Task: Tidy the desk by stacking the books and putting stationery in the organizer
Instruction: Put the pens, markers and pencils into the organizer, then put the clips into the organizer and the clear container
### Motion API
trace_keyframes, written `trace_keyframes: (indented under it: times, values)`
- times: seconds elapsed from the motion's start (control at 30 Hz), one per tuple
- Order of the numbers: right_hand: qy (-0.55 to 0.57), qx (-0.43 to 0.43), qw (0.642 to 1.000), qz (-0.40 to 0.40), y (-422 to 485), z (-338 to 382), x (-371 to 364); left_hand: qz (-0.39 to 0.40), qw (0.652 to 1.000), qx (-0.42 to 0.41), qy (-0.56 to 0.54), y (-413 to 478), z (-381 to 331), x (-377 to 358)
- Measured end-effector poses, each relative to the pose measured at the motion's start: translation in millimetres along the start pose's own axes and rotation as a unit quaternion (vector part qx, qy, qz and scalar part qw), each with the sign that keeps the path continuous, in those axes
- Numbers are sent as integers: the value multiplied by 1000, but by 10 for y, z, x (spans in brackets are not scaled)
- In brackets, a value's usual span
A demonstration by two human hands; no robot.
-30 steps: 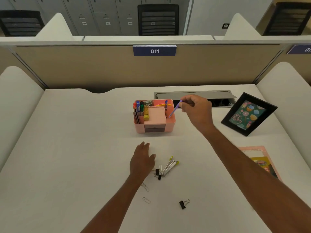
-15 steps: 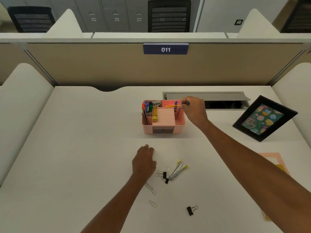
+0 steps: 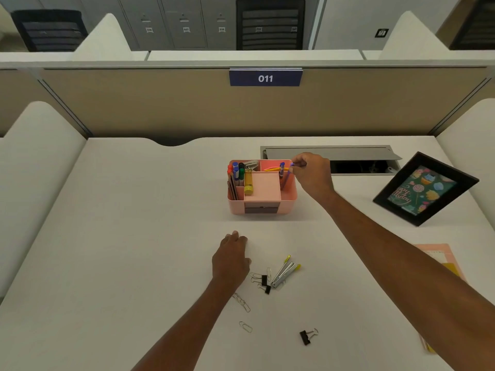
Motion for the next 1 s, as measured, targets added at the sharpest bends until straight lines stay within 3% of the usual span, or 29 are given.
trace_keyframes:
  times: [0.87,1.0]
  values:
    - [-11,-16,998,-52,-221,-29,361,-3,1000,6,2,-2,22,-46]
    - [0,27,997,-70,-622,68,518,5,1000,10,-8,2,44,-87]
Point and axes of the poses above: each hand's wrist, its own y-axis towards the middle knuckle, its own x-axis out of the back of the hand, z = x × y, the point moved 9 cm from there along y, towards the middle knuckle, and after that the axes turned 6 degrees about -z, right-handed, at the moved point
